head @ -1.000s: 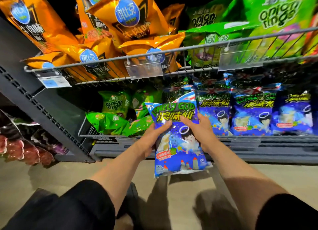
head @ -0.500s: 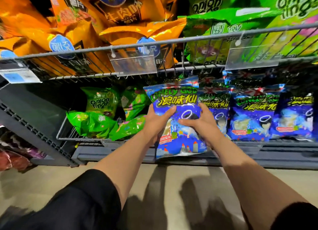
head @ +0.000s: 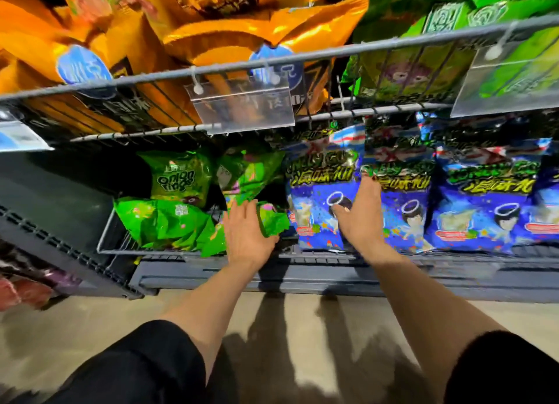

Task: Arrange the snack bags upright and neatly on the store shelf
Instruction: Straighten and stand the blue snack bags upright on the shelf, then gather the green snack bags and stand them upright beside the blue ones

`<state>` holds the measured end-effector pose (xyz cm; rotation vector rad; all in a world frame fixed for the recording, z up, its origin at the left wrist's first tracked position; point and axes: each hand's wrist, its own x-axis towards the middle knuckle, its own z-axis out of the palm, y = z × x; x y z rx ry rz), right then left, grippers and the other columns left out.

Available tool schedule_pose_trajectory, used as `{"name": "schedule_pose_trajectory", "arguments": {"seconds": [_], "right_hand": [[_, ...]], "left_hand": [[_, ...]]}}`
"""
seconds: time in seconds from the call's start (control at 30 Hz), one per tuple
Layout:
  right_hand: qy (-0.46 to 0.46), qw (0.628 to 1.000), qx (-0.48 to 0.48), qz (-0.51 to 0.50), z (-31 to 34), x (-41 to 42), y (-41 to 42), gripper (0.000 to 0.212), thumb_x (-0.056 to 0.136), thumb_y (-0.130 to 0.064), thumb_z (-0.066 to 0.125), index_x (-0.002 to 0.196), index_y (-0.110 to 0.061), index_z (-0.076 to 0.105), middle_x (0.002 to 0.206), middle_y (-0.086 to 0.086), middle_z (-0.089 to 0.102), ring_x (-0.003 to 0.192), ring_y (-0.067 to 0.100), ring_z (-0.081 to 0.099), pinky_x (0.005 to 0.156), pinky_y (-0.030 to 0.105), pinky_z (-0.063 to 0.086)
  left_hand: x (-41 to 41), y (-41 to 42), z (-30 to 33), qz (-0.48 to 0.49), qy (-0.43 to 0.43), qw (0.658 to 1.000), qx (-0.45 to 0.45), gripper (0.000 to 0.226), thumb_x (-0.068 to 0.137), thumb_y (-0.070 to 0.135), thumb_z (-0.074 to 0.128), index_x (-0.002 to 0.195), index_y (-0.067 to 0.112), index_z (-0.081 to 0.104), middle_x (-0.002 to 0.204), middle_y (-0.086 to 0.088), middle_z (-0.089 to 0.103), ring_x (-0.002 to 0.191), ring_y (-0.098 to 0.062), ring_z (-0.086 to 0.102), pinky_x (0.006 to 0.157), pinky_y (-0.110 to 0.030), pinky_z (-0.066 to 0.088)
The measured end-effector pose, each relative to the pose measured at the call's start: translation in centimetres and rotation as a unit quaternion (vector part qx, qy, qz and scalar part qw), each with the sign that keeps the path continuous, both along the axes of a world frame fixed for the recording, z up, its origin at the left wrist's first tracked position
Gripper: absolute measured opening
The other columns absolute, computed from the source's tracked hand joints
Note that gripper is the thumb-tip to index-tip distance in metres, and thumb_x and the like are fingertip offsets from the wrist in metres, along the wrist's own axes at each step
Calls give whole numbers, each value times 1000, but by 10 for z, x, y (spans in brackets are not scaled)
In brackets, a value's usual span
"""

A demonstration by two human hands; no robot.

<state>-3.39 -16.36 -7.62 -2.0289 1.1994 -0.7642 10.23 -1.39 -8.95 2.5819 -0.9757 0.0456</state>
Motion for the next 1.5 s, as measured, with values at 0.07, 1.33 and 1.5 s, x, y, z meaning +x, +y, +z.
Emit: {"name": "schedule_pose_trajectory", "arguments": {"seconds": [0.07, 1.33, 1.5], "right_hand": [[11, 998, -28, -51, -1, 9, 8, 66, 78, -11, 72, 132, 0, 34, 134, 20, 37, 122, 38, 41, 101, 43, 37], [-108, 992, -6, 66, 19, 120, 135, 40, 87, -4, 51, 127, -9, 55, 129, 12, 56, 121, 27, 49, 103, 35, 37], [-84, 990, -42, 105, 17, 114, 130, 29, 88, -16, 59, 116, -11, 64, 116, 9, 63, 111, 25, 57, 98, 35, 42]], "left_hand": [[6, 1, -3, 0, -31, 999, 40, 90, 70, 39, 78, 144, 18, 32, 150, -8, 32, 146, -25, 13, 118, -48, 2], [107, 90, 43, -120, 224, 964, -83, 47, 91, 55, 47, 120, 21, 62, 118, 4, 63, 109, -14, 56, 94, -28, 39], [124, 61, 44, -4, 120, 987, -102, 52, 82, 33, 69, 126, 10, 50, 121, -12, 58, 113, -30, 55, 92, -37, 43]]}}
